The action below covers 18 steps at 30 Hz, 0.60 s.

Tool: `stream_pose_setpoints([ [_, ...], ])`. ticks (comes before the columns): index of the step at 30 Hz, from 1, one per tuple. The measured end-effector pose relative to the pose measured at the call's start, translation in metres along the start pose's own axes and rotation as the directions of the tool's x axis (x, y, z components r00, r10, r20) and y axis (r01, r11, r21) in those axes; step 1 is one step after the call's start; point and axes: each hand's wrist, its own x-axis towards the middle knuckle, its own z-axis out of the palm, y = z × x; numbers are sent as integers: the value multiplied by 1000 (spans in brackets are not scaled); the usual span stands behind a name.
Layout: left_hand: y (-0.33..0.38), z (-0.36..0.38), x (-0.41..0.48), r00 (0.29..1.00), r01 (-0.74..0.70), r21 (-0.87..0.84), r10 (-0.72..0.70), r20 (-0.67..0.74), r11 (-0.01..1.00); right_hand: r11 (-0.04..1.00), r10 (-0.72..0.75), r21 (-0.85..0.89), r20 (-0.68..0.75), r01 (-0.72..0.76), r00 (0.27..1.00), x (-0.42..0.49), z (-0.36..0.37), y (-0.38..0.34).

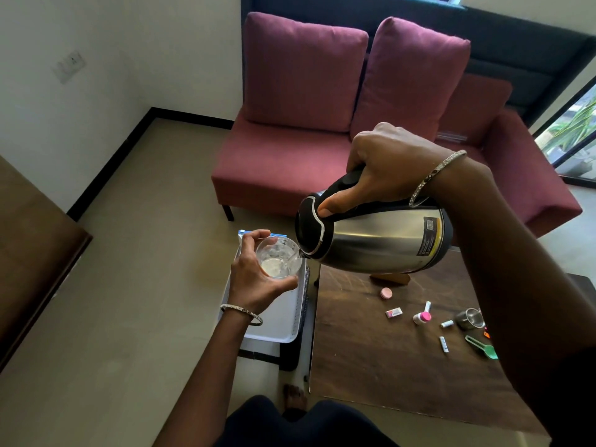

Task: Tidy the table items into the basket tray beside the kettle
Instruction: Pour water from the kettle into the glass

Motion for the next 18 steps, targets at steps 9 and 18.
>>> stream_pose_setpoints([
  [9, -3, 0, 2, 1000, -4, 6, 4, 3, 1000, 1000, -2, -12, -2, 2, 1000, 1, -1, -5],
  [18, -5, 0, 1, 999, 15, -23, -14, 36, 1000, 1000, 2, -7, -3, -2, 1000, 5, 0, -9],
])
